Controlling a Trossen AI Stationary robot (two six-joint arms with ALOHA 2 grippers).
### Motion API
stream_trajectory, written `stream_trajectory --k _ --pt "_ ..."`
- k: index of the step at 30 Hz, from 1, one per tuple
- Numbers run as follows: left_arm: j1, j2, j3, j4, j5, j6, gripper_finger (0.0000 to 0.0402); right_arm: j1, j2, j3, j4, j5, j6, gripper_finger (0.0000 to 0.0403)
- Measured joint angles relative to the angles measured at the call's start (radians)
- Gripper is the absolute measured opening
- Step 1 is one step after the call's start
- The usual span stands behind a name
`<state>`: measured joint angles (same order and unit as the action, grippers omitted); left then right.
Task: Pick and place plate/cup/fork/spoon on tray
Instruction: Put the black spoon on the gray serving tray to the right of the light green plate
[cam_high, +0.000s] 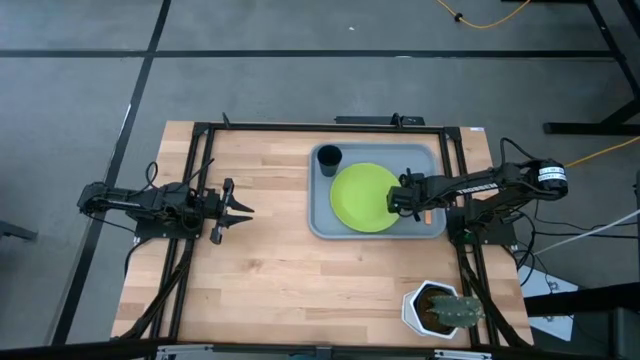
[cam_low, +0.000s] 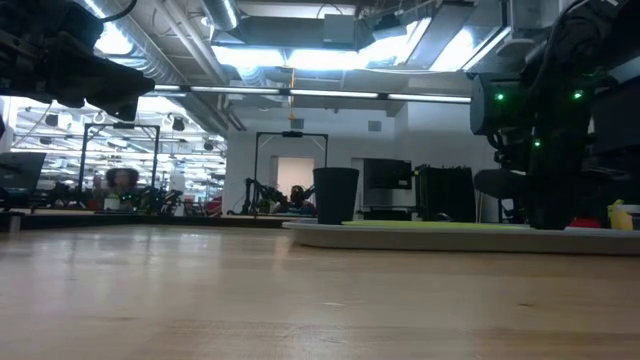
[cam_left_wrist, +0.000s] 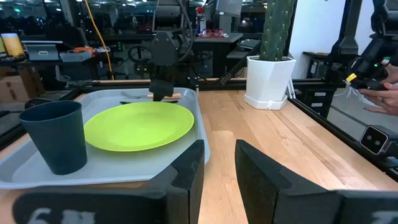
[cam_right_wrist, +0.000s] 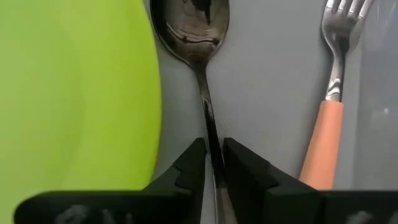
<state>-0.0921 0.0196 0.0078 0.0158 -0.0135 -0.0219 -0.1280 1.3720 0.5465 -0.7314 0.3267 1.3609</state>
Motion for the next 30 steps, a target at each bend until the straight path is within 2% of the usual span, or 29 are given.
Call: stream_trajectory --k 6,30 --pt "0.0 0.0 0.0 0.0 0.0 0.0 0.0083 0.0 0.0 0.0 -0.001 -0.002 0.049 0.0064" --pt "0.0 0.0 0.0 0.0 0.0 0.0 0.0083 0.0 -0.052 -0.003 -0.014 -0.006 0.051 0.0064"
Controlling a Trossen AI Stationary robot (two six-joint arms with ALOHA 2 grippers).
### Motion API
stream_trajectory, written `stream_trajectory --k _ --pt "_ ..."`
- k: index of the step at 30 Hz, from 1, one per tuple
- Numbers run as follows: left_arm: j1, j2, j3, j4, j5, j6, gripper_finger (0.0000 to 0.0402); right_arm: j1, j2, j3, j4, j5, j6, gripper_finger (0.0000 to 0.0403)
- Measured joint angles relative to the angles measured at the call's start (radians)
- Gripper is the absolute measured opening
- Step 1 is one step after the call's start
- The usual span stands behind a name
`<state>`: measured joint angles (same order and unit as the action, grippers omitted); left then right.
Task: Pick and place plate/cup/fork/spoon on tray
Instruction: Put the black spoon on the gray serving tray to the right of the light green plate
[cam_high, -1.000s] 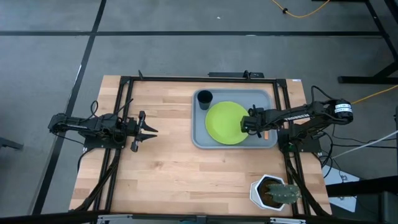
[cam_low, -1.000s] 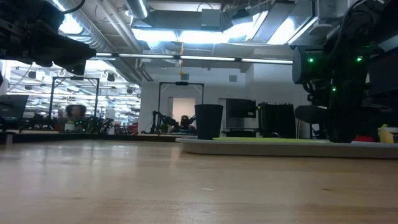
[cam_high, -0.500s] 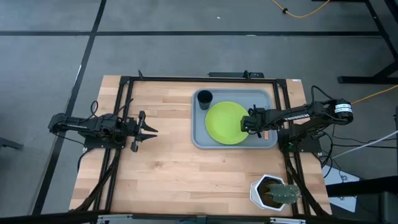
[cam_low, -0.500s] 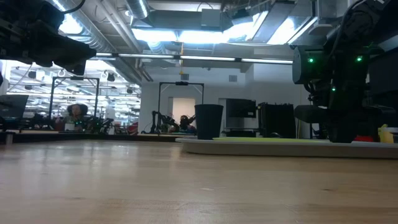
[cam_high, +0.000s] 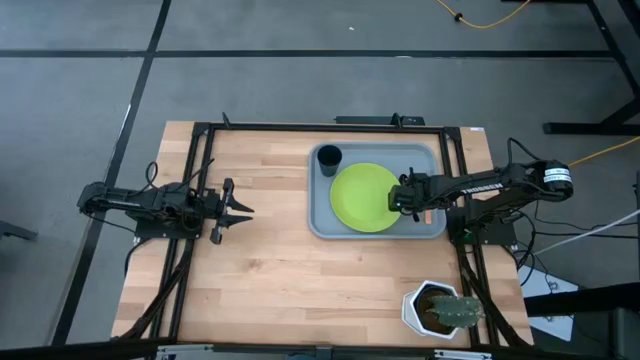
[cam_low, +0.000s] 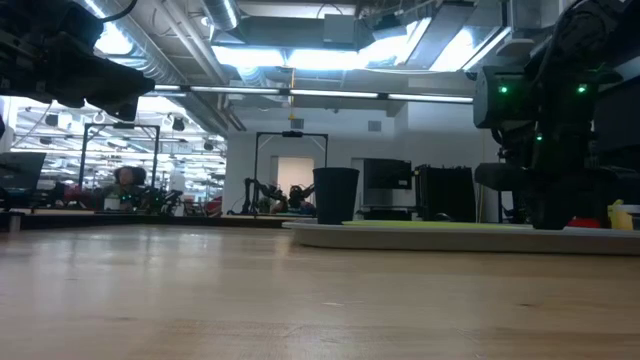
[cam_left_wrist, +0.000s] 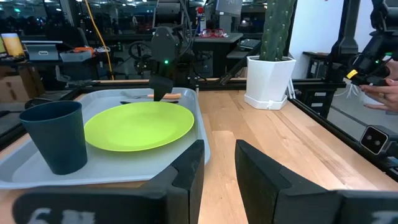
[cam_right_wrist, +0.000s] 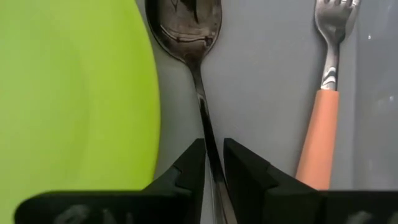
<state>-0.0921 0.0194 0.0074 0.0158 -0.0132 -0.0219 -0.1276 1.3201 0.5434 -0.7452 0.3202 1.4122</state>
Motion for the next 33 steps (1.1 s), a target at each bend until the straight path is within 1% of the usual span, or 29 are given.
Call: stream_trajectory --k 5,11,21,33 --pt "0.0 0.0 0.0 0.0 0.0 0.0 0.0083 0.0 0.0 0.0 0.001 0.003 -0.006 0.0064" --pt "0.0 0.0 0.0 0.0 0.0 0.0 0.0083 0.0 0.0 0.001 0.003 -0.008 -0.108 0.0064" --pt "0.0 0.0 0.0 0.0 0.0 0.0 0.0083 0.0 -0.001 -0.007 0.003 -0.008 -0.137 0.0064" --pt "0.0 0.0 0.0 0.0 0.0 0.0 0.0083 0.0 -0.001 -0.011 0.003 -0.008 -0.135 0.0064"
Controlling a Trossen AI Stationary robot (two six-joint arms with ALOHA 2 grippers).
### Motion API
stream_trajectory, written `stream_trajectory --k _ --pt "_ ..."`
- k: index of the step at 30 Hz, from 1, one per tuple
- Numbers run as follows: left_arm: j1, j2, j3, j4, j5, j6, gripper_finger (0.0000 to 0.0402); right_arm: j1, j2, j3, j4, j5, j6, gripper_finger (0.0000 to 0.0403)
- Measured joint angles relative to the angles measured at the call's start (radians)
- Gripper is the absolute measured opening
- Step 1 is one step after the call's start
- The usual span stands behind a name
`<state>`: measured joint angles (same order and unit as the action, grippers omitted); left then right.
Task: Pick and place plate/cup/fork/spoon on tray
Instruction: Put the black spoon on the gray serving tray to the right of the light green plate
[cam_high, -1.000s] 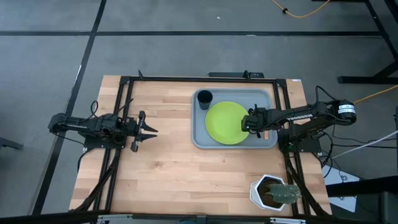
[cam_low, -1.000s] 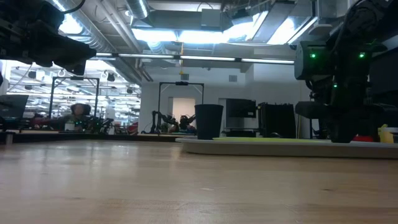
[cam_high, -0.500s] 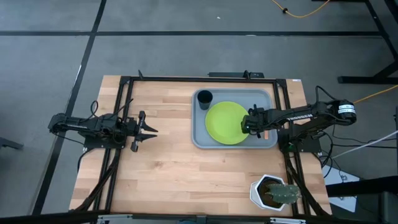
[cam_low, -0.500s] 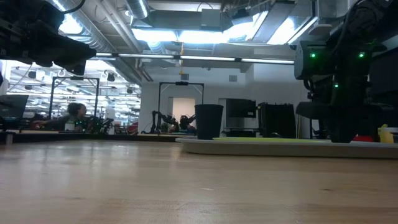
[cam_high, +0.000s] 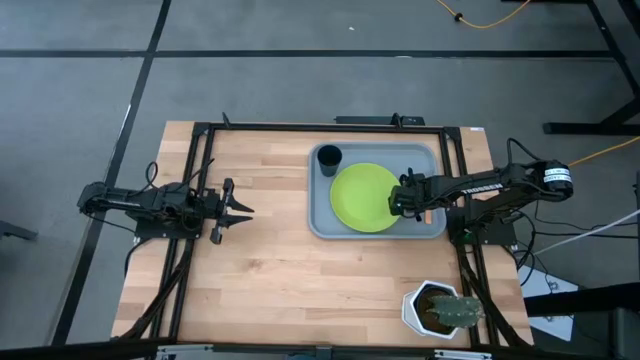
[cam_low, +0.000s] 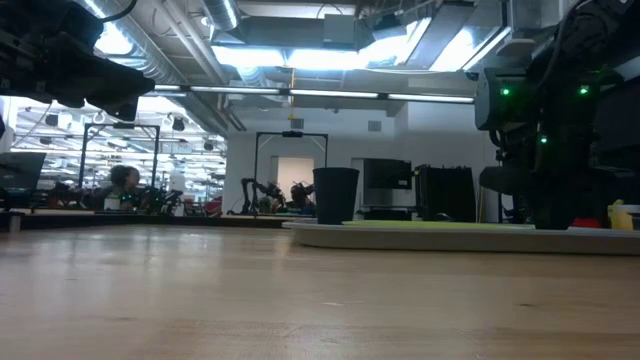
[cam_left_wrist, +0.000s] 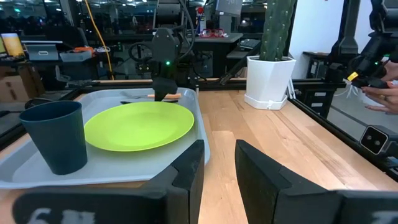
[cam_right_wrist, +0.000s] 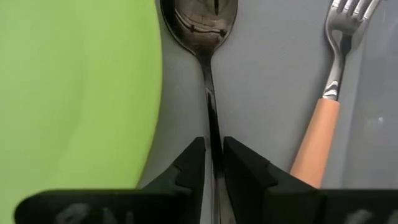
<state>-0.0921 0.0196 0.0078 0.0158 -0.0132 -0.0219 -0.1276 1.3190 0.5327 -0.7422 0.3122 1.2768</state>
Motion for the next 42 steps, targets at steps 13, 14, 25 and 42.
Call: stream_trajectory --k 13,14,25,42 --pt "0.0 0.0 0.0 0.0 0.0 0.0 0.0083 0.0 0.0 0.0 0.001 0.0 0.021 0.0064" --pt "0.0 0.0 0.0 0.0 0.0 0.0 0.0083 0.0 0.0 0.0 0.0 0.0 0.013 0.0064" --pt "0.0 0.0 0.0 0.0 0.0 0.0 0.0083 0.0 -0.002 0.0 -0.006 0.008 -0.049 0.001" --pt "0.0 0.0 0.0 0.0 0.0 0.0 0.0083 0.0 0.0 0.0 -0.01 0.025 0.183 0.0002"
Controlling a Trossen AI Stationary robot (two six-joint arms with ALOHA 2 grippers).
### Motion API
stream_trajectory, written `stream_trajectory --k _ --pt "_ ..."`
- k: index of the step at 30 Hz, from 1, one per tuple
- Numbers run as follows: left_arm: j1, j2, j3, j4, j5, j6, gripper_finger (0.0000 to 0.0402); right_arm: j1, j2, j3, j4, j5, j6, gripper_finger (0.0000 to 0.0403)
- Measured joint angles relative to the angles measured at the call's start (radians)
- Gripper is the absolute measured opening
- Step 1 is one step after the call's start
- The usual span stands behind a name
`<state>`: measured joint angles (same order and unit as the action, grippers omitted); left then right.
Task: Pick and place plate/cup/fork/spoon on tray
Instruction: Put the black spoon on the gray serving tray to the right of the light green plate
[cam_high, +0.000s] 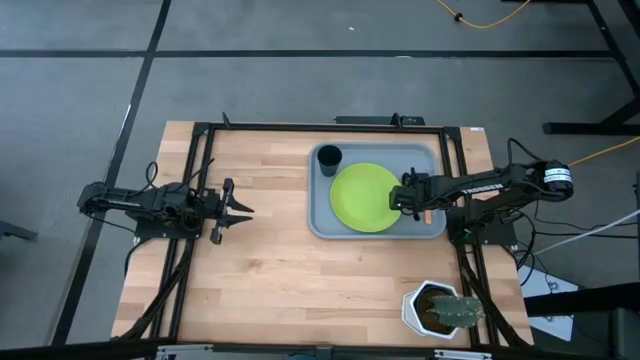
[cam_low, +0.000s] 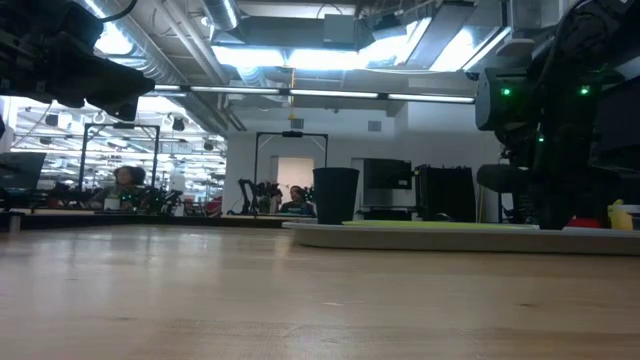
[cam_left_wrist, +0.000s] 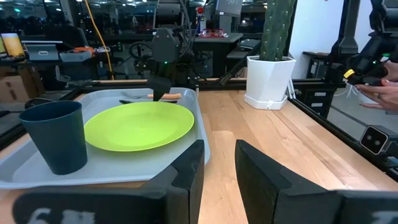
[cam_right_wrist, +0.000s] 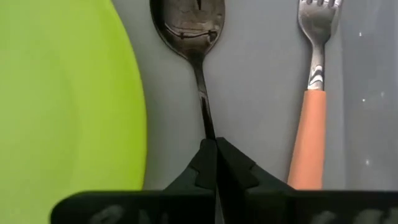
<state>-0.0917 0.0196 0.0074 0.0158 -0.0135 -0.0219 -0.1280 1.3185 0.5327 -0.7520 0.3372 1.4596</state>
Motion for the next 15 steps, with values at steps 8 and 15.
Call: stream_trajectory --k 8,15 --pt "0.0 0.0 0.0 0.0 0.0 0.0 0.0083 0.0 0.0 0.0 0.0 0.009 0.007 0.0002" --pt "0.0 0.0 0.0 0.0 0.0 0.0 0.0083 0.0 -0.003 -0.001 0.001 0.034 0.009 0.0008"
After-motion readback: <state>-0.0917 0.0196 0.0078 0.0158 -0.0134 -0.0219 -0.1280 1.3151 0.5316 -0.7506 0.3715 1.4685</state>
